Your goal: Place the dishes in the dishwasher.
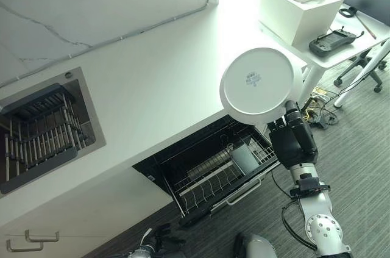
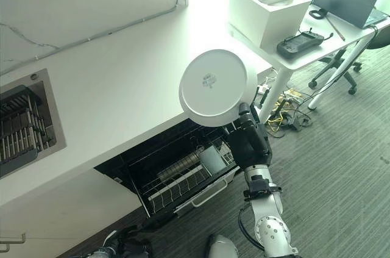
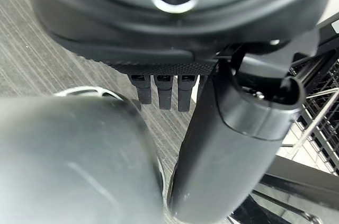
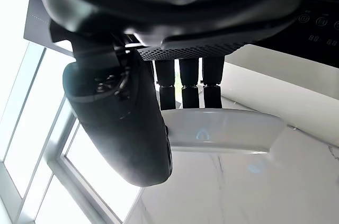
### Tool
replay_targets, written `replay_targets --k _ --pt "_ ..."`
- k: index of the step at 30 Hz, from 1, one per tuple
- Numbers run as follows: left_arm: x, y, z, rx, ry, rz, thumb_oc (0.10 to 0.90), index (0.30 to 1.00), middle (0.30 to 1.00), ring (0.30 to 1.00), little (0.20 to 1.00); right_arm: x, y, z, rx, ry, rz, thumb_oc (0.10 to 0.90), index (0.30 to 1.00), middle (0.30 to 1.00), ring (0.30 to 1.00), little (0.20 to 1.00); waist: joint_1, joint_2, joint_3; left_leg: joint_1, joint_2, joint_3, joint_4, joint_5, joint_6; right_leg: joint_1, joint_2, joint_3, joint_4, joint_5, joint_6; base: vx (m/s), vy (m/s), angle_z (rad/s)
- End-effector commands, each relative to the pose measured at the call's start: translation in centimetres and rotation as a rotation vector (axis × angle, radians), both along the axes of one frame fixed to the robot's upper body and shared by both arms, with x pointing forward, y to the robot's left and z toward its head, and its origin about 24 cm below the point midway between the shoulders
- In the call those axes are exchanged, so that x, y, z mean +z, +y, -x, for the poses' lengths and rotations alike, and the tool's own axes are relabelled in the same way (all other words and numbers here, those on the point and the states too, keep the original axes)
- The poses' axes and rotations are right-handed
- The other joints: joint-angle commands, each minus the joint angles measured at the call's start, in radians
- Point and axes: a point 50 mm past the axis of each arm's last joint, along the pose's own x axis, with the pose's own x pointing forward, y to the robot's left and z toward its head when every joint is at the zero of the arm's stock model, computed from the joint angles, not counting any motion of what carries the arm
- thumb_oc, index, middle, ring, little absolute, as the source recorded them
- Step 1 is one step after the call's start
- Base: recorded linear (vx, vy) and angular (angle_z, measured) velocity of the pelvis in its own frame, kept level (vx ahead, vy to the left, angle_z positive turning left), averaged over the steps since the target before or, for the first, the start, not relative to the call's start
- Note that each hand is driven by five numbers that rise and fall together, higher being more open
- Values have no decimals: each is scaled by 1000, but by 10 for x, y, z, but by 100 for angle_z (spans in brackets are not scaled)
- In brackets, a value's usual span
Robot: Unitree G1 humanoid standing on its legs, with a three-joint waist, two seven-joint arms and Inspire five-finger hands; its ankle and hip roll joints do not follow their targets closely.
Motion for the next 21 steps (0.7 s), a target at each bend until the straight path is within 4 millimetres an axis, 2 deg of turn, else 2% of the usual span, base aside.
replay_targets --k 1,5,8,9,16,17,21 --pt "-8 9 36 -32 108 -47 800 900 900 900 900 57 11 -3 76 -372 -46 400 300 300 300 300 -28 -29 -30 -81 41 -17 97 -65 5 121 -94 63 -221 110 175 -126 10 -9" --pt "-7 15 38 -24 116 -52 800 900 900 900 900 53 -9 -1 -7 -391 -63 400 300 300 300 300 -47 -29 -35 -83 43 -12 97 -66 5 107 -91 72 -221 117 176 -87 15 -18" --pt "-7 19 40 -18 122 -58 800 900 900 900 900 48 -13 4 45 -420 -22 400 300 300 300 300 -62 -33 -35 -84 48 -5 97 -68 4 97 -89 77 -221 119 177 -50 6 -5" --pt "-6 22 37 -40 116 -73 800 900 900 900 900 37 -15 5 78 -394 7 400 300 300 300 300 -70 -36 -33 -82 49 0 97 -70 3 94 -88 80 -221 121 178 -36 -10 -8" --pt "-3 21 28 -42 88 -68 800 900 900 900 900 1 -13 7 141 -264 13 400 300 300 300 300 -80 -38 -25 -77 50 3 97 -73 1 91 -87 85 -221 119 181 -16 -5 -9" --pt "-3 22 26 -43 87 -66 800 900 900 900 900 -8 -11 7 150 -241 4 400 300 300 300 300 -78 -37 -25 -78 48 0 97 -73 1 90 -88 84 -221 121 182 0 0 0" --pt "-3 18 24 -40 88 -61 800 900 900 900 900 -22 3 8 183 -200 -6 400 300 300 300 300 -72 -35 -18 -76 43 -9 97 -73 2 92 -91 82 -221 122 182 0 0 0"
